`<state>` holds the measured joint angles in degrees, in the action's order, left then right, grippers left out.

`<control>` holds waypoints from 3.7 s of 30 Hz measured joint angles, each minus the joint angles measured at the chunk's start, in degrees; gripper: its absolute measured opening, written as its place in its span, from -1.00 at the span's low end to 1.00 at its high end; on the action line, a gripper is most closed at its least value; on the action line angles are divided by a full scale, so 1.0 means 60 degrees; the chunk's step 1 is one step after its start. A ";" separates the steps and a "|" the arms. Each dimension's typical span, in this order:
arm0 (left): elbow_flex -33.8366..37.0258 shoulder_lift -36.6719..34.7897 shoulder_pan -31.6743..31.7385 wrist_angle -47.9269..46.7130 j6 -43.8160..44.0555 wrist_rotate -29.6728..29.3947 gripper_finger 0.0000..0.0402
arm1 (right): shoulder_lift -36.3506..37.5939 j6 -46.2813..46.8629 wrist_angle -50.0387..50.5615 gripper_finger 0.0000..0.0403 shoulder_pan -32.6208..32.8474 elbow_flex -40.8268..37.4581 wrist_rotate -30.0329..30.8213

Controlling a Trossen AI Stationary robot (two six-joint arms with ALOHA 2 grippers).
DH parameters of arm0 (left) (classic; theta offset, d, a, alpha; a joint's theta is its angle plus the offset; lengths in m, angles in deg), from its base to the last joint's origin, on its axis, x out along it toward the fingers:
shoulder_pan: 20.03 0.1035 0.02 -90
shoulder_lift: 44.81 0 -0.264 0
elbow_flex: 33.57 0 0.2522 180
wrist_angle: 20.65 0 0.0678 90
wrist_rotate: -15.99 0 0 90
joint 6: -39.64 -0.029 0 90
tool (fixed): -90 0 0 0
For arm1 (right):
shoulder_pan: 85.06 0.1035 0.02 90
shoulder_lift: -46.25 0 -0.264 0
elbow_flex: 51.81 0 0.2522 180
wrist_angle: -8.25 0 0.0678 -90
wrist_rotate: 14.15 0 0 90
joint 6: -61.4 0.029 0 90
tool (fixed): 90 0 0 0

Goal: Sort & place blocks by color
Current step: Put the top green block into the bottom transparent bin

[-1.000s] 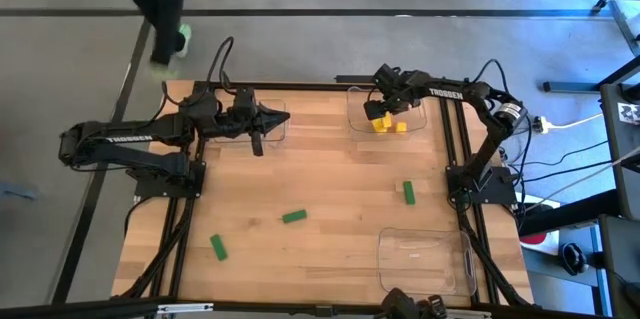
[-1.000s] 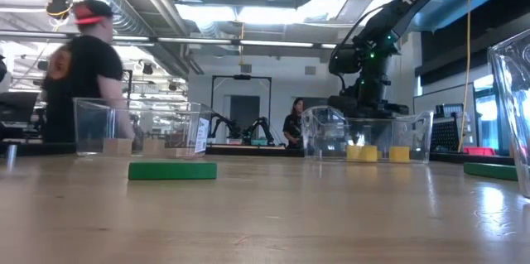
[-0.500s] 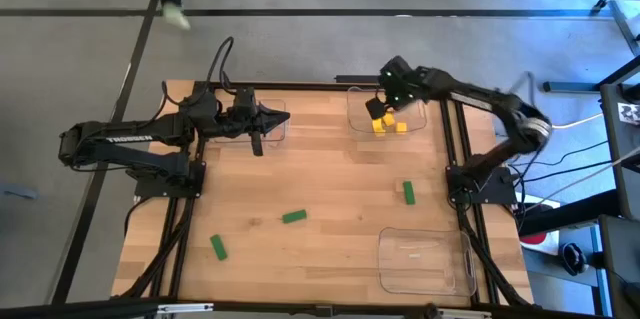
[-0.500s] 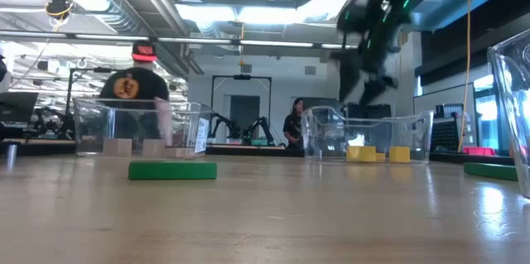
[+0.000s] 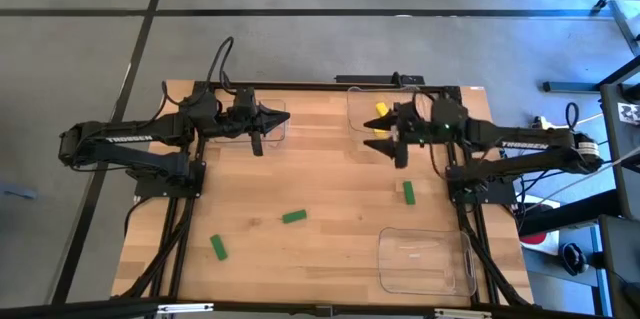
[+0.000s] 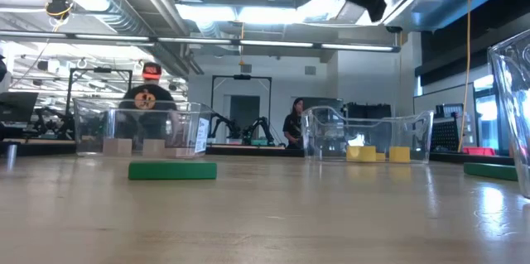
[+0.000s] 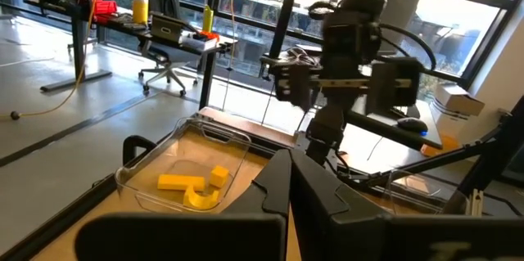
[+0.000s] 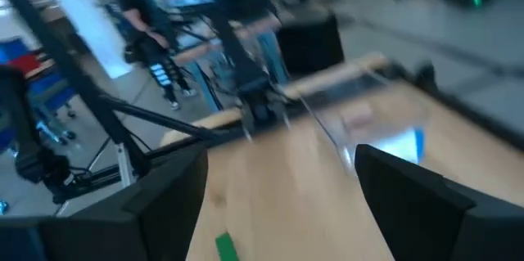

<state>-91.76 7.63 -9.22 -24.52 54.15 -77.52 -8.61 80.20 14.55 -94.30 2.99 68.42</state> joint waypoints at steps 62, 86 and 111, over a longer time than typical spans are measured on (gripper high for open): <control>-0.0004 -0.0004 0.0000 0.0011 0.0011 -0.0007 -1.00 | -0.1885 1.1142 0.8547 0.55 0.3098 -0.1414 0.0815; -0.0004 -0.0004 -0.0001 0.0011 0.0015 -0.0011 -1.00 | -0.4122 1.1322 0.8359 -0.29 0.3214 -0.1334 0.0858; -0.0004 -0.0004 -0.0066 -0.0046 0.1658 0.1728 -1.00 | -0.3000 0.3086 -0.2562 -0.50 0.2224 -0.0753 0.0867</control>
<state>-91.78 7.61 -9.62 -24.80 64.10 -67.15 -26.61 98.71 -0.82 -80.96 -1.53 73.62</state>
